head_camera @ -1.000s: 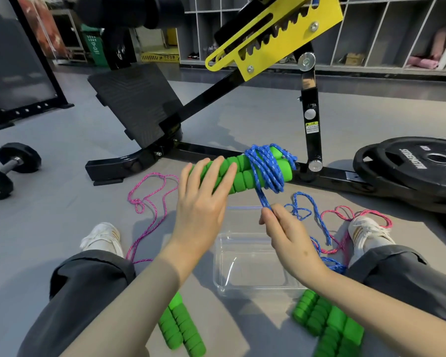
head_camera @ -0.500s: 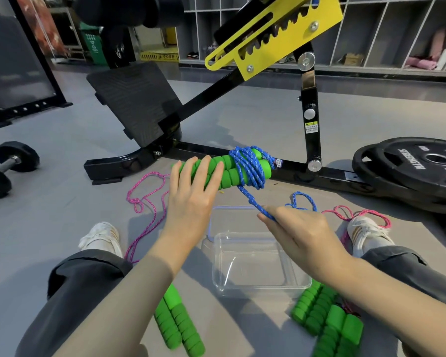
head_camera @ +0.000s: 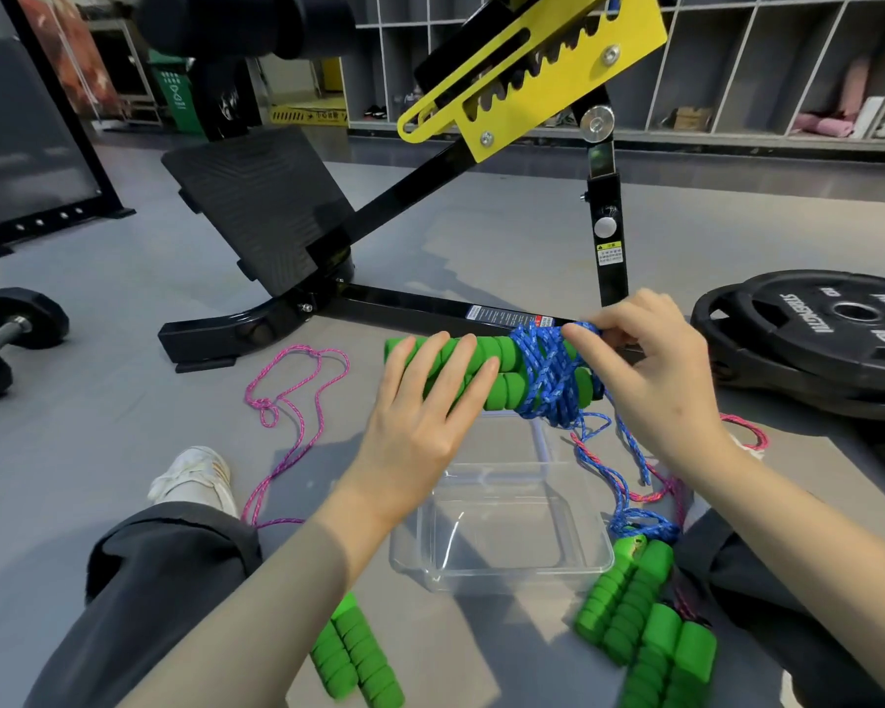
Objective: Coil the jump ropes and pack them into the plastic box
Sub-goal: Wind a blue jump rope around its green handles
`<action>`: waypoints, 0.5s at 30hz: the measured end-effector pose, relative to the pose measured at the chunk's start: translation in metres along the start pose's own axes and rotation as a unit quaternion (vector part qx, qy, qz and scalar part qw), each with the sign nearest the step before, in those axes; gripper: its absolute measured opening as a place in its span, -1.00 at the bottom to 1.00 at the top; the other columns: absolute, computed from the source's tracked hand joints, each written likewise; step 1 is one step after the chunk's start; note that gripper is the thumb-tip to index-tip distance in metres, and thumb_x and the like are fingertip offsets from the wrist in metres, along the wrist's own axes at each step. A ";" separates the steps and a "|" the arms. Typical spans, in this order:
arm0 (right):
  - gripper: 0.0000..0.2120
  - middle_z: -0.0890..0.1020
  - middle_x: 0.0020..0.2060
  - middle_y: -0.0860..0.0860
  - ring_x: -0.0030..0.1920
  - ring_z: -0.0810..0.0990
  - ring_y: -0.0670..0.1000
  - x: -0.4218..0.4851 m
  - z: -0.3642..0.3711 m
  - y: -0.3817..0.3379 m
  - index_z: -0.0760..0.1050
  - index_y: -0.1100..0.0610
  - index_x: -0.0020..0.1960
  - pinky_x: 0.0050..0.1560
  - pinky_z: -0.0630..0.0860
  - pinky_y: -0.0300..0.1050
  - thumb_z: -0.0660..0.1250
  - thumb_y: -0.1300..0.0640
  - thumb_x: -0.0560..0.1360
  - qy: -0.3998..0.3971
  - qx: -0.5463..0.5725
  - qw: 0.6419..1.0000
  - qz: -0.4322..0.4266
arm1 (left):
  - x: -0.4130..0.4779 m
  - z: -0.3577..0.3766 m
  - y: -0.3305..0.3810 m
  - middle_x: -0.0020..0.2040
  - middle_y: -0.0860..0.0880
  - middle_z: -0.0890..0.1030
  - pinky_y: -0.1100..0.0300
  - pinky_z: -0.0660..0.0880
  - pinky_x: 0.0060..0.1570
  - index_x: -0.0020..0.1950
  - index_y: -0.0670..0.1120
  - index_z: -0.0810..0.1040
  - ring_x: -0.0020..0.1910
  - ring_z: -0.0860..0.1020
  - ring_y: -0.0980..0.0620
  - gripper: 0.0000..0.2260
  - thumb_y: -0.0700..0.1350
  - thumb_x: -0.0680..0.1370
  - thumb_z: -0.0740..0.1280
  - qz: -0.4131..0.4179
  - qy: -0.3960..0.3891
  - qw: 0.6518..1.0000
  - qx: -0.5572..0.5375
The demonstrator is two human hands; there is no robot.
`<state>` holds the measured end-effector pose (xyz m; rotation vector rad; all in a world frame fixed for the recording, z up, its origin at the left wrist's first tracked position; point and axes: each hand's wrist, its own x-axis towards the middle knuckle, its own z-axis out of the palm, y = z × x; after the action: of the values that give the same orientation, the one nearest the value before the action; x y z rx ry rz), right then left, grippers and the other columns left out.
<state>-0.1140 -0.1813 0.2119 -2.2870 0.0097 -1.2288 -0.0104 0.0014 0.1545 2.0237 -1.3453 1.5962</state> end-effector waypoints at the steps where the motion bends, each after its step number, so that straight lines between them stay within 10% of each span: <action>1: -0.81 0.39 -0.36 -0.03 -0.22 0.33 -0.02 0.000 0.001 0.001 0.52 0.12 -0.27 -0.19 0.25 -0.37 0.35 0.05 0.47 -0.003 0.009 0.999 0.032 | 0.001 0.000 0.000 0.15 -0.25 0.60 -0.14 0.27 0.27 0.21 -0.20 0.53 0.15 0.44 -0.24 -0.73 -0.38 0.60 0.14 0.003 0.003 1.000 0.000; 15: -0.77 0.46 -0.26 0.00 -0.16 0.41 0.01 -0.001 0.006 0.004 0.44 0.06 -0.23 -0.20 0.34 -0.19 0.44 -0.03 0.40 -0.042 0.138 0.958 0.246 | 0.002 -0.007 -0.002 0.17 -0.25 0.59 -0.15 0.27 0.29 0.23 -0.20 0.51 0.19 0.43 -0.24 -0.72 -0.39 0.54 0.26 0.011 -0.001 1.000 0.019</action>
<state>-0.1089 -0.1819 0.2065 -1.9311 0.3351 -0.8147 -0.0133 0.0062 0.1600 2.0393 -1.3526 1.6406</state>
